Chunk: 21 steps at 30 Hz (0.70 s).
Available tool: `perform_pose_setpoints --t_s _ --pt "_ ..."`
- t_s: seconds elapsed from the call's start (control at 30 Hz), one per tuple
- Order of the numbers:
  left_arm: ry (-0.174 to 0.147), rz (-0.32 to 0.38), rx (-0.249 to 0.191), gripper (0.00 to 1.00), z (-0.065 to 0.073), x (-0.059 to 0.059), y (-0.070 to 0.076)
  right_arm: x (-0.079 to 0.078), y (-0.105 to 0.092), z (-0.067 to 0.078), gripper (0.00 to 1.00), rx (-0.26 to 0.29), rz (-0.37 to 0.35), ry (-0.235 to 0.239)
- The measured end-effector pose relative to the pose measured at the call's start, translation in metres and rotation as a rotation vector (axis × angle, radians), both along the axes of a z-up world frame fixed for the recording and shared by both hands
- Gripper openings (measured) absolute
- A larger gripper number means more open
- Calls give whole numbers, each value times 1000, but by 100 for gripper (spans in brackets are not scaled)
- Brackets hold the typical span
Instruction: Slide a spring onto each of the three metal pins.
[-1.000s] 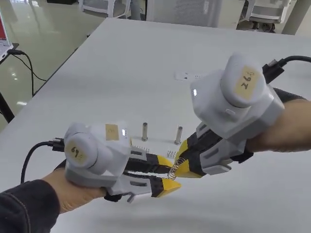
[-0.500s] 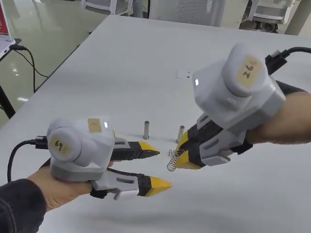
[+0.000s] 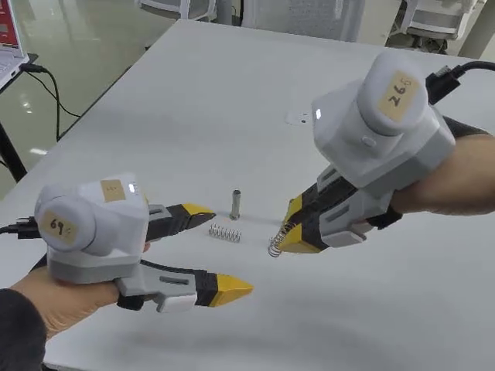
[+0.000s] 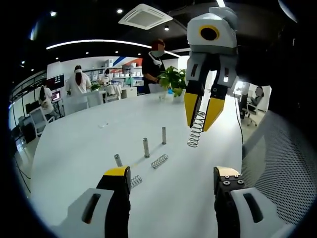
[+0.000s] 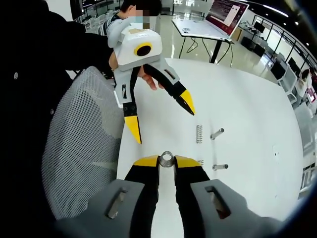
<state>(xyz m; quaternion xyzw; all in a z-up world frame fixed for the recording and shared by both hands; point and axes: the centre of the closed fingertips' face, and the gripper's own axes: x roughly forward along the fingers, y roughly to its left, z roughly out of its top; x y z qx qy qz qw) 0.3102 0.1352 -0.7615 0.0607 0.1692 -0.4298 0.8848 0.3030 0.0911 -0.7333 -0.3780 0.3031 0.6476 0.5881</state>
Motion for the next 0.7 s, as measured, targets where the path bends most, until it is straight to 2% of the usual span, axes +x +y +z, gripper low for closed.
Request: perform_pose_setpoints --t_s 0.3,0.7 --pt "-2 57 -22 73 1 -2 13 21 5 -1 13 -10 -22 -3" --pt "8 68 -33 73 -2 -5 14 58 20 0 12 -20 -78 -19"
